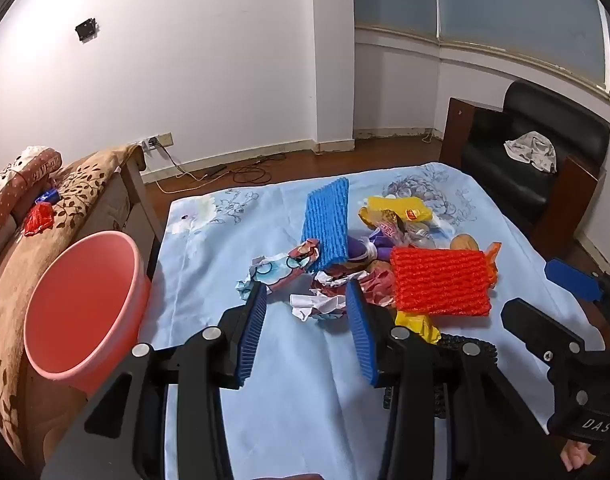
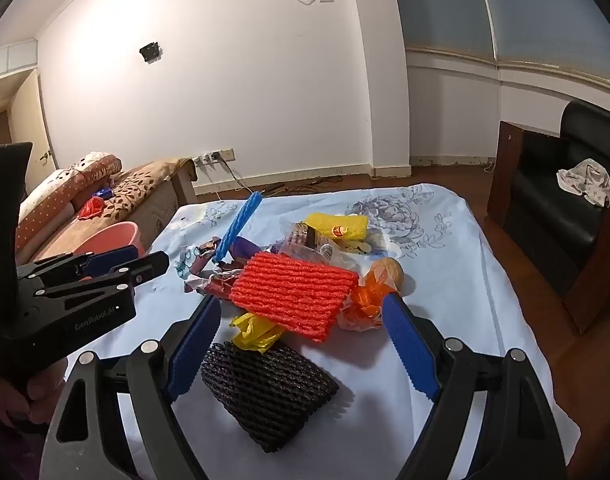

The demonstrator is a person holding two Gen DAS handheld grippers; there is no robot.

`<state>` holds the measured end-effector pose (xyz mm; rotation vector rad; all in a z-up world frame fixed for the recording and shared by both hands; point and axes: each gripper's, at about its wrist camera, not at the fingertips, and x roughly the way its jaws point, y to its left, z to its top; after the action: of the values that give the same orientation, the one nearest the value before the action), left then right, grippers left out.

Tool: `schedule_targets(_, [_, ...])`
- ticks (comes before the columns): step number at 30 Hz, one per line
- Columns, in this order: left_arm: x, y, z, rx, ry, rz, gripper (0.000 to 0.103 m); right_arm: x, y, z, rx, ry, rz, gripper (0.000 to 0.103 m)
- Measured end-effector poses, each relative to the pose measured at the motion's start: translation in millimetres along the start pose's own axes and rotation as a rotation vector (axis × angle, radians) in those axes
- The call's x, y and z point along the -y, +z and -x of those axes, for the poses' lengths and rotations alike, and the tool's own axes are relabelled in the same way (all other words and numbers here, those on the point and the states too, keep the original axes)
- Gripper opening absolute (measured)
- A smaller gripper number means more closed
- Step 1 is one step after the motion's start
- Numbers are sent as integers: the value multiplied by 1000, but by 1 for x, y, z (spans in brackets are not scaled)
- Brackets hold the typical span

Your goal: Collect trash

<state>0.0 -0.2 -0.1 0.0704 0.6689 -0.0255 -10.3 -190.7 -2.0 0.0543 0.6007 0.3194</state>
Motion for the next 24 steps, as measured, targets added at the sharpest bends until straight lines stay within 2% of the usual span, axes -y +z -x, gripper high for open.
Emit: schedule_targets(24, [-4,-6,-6,-24,-11,38,42,-5,-1,-3,-5,-6,23,81])
